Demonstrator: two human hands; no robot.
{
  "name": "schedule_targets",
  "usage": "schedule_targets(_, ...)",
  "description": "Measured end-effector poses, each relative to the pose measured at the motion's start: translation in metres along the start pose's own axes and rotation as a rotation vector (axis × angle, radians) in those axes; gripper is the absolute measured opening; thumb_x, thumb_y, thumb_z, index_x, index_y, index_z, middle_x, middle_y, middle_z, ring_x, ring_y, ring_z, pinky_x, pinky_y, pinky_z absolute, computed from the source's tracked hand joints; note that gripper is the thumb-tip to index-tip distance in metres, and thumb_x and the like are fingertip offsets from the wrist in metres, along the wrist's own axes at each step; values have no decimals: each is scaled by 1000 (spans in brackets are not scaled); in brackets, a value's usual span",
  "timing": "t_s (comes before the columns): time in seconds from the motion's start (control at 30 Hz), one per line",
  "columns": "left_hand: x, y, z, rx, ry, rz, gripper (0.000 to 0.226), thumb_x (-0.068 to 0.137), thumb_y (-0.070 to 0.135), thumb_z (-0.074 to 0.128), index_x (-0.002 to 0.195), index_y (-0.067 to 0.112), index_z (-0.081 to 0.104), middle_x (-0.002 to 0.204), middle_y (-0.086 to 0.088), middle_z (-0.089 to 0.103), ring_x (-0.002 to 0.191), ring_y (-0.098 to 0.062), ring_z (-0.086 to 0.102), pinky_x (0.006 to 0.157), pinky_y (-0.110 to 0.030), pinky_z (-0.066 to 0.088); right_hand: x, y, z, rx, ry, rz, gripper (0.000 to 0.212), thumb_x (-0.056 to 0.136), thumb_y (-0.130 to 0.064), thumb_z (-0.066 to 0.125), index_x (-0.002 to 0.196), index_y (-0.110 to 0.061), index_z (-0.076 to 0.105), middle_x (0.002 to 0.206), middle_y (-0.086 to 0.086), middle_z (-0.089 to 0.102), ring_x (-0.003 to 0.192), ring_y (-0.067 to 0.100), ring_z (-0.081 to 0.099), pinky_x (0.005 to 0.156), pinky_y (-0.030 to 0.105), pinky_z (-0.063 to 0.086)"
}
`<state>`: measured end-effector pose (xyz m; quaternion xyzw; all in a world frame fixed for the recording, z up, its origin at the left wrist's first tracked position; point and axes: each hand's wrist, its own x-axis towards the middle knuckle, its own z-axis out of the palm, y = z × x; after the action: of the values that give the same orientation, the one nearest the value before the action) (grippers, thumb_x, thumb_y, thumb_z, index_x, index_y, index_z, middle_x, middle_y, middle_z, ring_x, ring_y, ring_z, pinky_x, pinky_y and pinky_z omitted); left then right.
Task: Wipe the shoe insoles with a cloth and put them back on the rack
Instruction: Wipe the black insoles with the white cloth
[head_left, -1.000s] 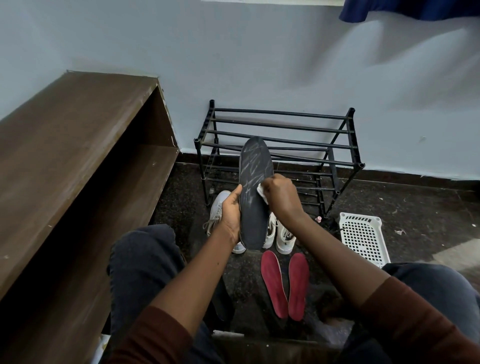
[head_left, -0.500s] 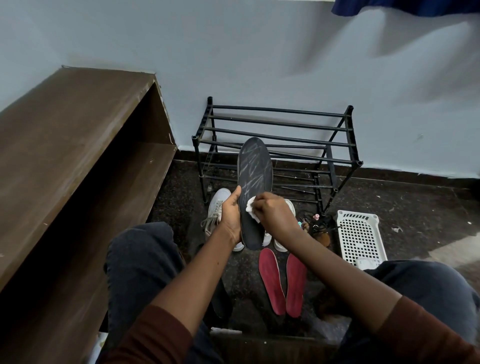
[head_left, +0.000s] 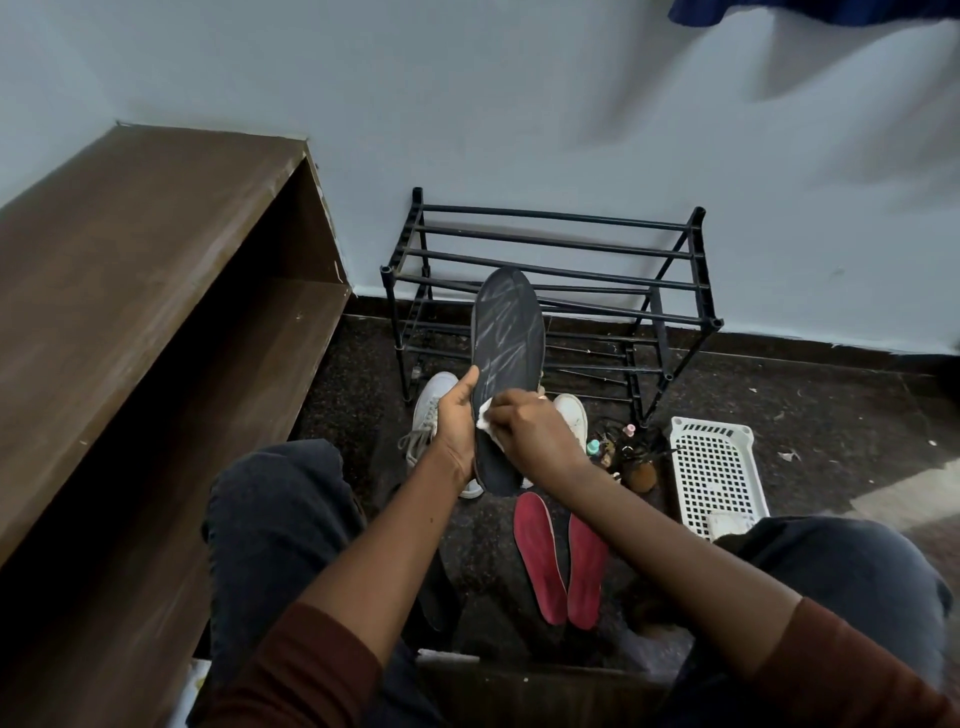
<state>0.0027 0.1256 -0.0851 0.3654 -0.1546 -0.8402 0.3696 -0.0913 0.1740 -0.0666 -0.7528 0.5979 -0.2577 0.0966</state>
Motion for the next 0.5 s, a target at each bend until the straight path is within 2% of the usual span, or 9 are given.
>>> schedule_targets(0.1, -3, -1, 2, 12, -9, -23, 56, 98, 41, 32, 102, -1, 69, 99, -16, 68, 87, -27, 68, 88, -35, 50, -2, 5, 4, 30, 33, 6, 12, 71, -5, 60, 69, -1, 71, 74, 15, 66, 61, 34, 62, 58, 33, 52)
schedule_targets(0.2, -7, -1, 5, 43, 28, -15, 58, 98, 41, 32, 91, 4, 76, 93, -14, 71, 84, -25, 70, 85, -33, 51, 10, 19, -1, -23, 57, 50, 11, 74, -5, 62, 72, -1, 72, 77, 16, 66, 62, 35, 62, 55, 34, 52)
schedule_targets(0.3, -12, -2, 10, 63, -28, 37, 66, 102, 31, 26, 66, 11, 78, 72, -7, 73, 66, -17, 70, 65, -23, 57, 27, 31, -10, -70, 77, 143, 13, 81, -5, 62, 79, 2, 72, 84, 21, 65, 73, 38, 63, 64, 36, 50)
schedule_targets(0.37, -19, -3, 15, 76, -60, 65, 74, 103, 24, 22, 51, 13, 74, 58, -4, 69, 53, -13, 67, 53, -19, 54, 31, 34, -14, -74, 108, 201, 14, 82, -3, 60, 79, 4, 72, 85, 22, 64, 75, 37, 62, 65, 37, 48)
schedule_targets(0.43, -19, -4, 14, 81, -77, 65, 74, 103, 25, 22, 52, 14, 74, 59, -3, 69, 53, -13, 67, 57, -20, 54, 30, 32, -14, -70, 116, 204, 13, 82, -2, 60, 79, 4, 72, 86, 21, 64, 76, 37, 62, 67, 37, 49)
schedule_targets(0.5, -11, -5, 6, 51, -53, 78, 72, 103, 27, 22, 57, 14, 76, 64, -4, 71, 59, -14, 69, 64, -23, 54, 22, 21, -9, -44, 103, 133, 11, 78, -3, 63, 79, 2, 73, 84, 19, 66, 74, 36, 63, 68, 37, 52)
